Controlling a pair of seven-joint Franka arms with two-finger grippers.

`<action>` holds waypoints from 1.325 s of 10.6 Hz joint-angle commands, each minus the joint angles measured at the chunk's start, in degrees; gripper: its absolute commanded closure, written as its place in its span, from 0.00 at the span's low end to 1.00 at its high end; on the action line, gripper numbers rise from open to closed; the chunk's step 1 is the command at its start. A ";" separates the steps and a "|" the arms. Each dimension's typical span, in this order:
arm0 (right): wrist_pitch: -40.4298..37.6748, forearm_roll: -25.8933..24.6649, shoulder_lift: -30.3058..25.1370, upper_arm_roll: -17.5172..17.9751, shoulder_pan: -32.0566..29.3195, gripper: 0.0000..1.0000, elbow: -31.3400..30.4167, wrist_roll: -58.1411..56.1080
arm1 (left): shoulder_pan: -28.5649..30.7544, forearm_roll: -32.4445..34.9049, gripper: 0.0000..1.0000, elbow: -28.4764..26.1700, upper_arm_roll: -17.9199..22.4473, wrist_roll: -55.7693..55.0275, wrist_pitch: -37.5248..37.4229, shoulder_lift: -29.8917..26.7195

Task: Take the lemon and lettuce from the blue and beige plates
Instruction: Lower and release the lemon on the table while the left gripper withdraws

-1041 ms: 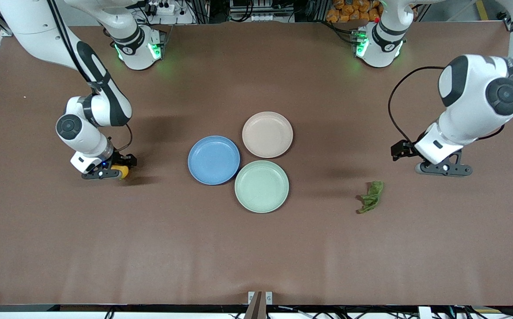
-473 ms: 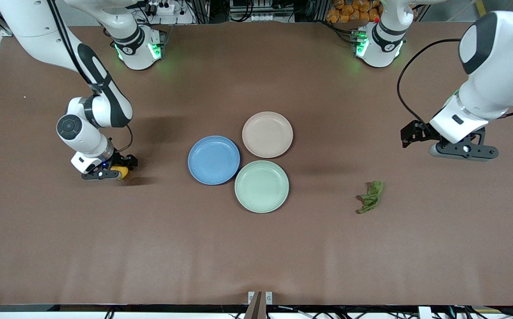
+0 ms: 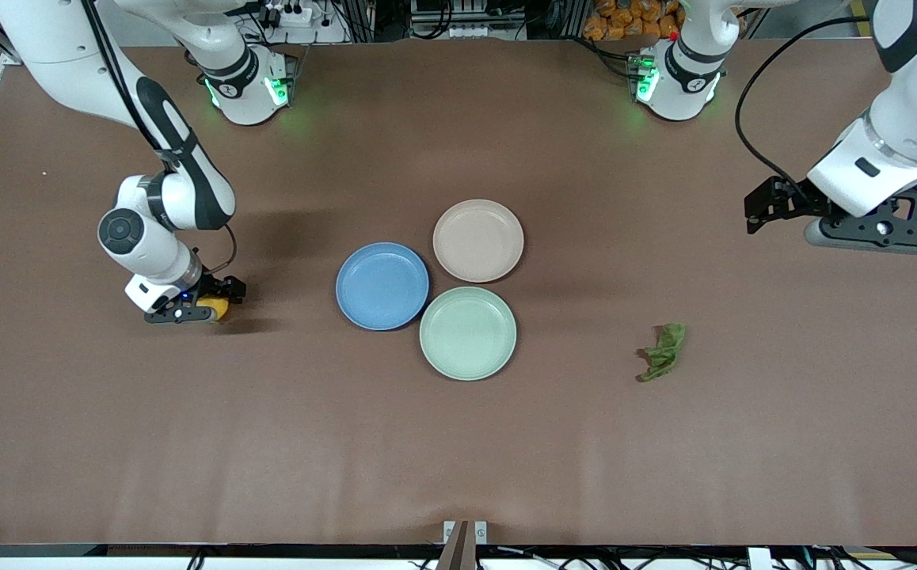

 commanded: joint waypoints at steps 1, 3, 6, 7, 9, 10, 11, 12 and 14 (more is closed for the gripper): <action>-9.95 1.55 -3.43 0.03 0.32 0.00 3.74 -0.70 | -0.28 1.44 0.00 2.91 0.10 -0.11 -3.62 -0.07; -22.24 1.46 -4.58 0.03 0.50 0.00 11.10 -0.96 | -0.11 1.09 0.00 5.11 0.10 -0.20 -6.70 0.10; -36.87 1.64 -4.76 0.03 0.94 0.00 22.02 -0.61 | 0.24 0.38 0.00 4.85 -0.07 -3.27 -8.55 -1.39; -38.29 1.55 -4.85 0.03 1.02 0.00 23.87 -0.61 | 0.16 0.47 0.00 5.03 -0.08 -3.10 -8.55 -1.57; -38.57 1.55 -6.25 0.03 1.03 0.00 26.08 -0.96 | 0.33 0.56 0.00 5.29 -0.25 -3.01 -8.47 -1.66; -40.48 1.55 -6.69 -0.05 1.03 0.00 28.61 -0.88 | 0.33 0.47 0.00 5.29 -0.34 -2.75 -8.47 -1.74; -44.42 1.55 -6.70 -0.58 1.03 0.00 32.81 -0.96 | 0.42 0.56 0.00 5.29 -0.25 -2.58 -8.55 -1.92; -49.24 1.55 -6.70 -0.75 0.94 0.00 37.03 -0.96 | 0.33 0.56 0.00 5.29 -0.16 -2.57 -8.55 -3.05; -56.03 1.46 -7.48 -0.84 0.32 0.00 42.68 -1.31 | -0.02 0.38 0.00 5.20 -0.34 -2.84 -8.73 -3.33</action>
